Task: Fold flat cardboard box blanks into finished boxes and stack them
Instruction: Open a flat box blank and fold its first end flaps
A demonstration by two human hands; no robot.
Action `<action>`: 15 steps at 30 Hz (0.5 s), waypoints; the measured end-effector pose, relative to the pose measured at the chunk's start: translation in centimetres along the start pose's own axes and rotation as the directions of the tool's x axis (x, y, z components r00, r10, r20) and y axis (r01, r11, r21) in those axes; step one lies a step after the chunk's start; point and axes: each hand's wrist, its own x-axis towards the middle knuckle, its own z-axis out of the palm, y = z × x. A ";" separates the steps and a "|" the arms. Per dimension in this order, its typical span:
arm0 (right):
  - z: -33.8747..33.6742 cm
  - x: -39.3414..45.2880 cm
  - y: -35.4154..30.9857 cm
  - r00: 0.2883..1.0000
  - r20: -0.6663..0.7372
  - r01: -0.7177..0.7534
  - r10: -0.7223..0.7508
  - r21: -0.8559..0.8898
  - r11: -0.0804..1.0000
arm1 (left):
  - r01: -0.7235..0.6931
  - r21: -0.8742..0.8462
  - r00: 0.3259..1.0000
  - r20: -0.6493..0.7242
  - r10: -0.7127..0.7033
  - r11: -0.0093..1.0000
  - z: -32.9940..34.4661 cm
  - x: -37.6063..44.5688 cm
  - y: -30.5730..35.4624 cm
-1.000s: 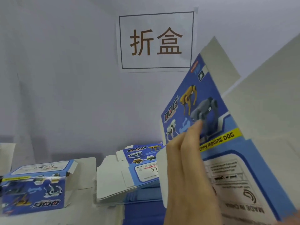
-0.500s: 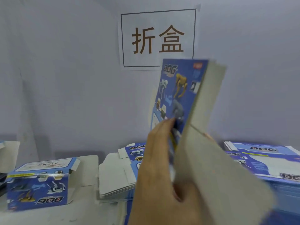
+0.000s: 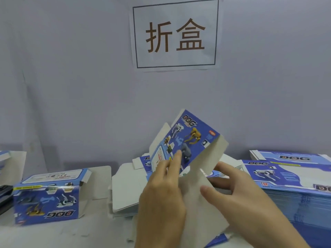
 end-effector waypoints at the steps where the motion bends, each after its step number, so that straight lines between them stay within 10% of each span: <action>1: -0.4 0.5 1.0 0.999 0.020 0.028 -0.027 -0.066 0.997 | -0.035 0.028 0.999 0.027 0.034 0.999 -0.1 0.1 0.1; 11: -0.8 2.3 4.9 0.957 -0.237 0.156 -0.169 -0.071 0.985 | -0.119 -0.102 0.950 -0.302 0.083 0.988 -0.3 0.2 -0.6; 15: -0.8 2.3 5.2 0.927 -0.140 0.345 -0.348 -0.042 0.937 | 0.292 -0.425 0.955 0.179 -0.236 0.857 -0.4 0.2 -0.9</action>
